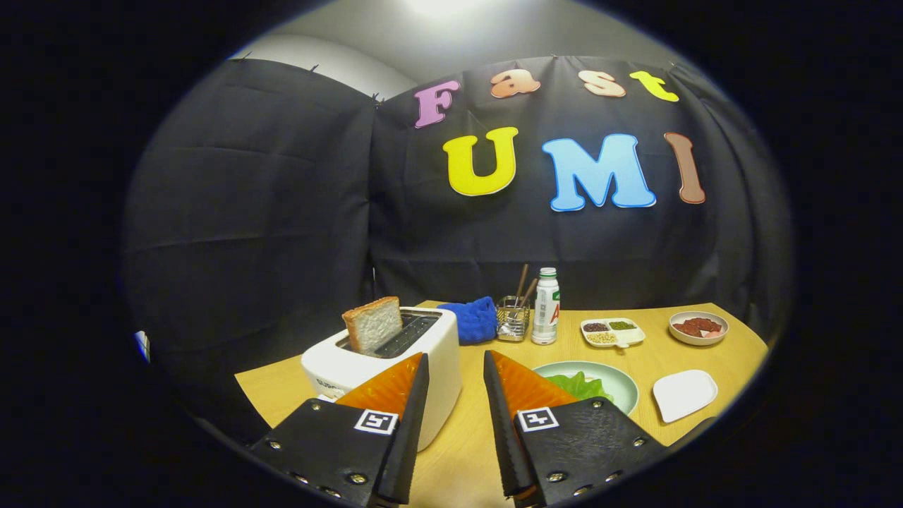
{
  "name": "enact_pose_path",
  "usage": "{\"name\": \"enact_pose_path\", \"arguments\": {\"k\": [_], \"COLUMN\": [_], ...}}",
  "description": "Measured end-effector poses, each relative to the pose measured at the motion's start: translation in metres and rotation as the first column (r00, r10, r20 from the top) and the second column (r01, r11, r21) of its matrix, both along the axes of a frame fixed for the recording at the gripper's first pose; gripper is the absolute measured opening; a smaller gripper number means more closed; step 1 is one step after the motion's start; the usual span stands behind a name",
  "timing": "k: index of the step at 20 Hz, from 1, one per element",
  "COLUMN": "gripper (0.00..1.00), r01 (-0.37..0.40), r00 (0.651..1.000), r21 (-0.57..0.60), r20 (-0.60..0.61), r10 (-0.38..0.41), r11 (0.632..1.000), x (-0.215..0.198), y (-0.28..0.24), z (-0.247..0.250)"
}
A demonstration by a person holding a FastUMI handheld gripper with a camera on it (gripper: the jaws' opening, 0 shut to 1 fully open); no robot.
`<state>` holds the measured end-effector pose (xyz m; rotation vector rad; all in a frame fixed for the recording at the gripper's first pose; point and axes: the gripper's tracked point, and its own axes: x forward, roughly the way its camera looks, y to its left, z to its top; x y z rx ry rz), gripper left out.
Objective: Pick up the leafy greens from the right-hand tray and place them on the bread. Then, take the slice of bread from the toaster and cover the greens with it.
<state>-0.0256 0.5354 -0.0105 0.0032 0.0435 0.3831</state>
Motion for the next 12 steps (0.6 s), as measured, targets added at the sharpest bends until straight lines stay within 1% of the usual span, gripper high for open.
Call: {"name": "enact_pose_path", "arguments": {"k": [4,9,12], "gripper": [0.47,0.47,0.46], "r01": [-0.045,-0.082,-0.085], "r00": [0.999,0.996,0.996], "r21": [-0.007,-0.035,-0.040], "r20": [-0.011,0.026,0.012], "r10": [0.045,0.083,0.085], "r11": [0.999,0.996,0.996], "x": [0.002,0.002,0.009], "y": [0.033,0.072,0.090], "z": [-0.003,0.008,0.003]}}
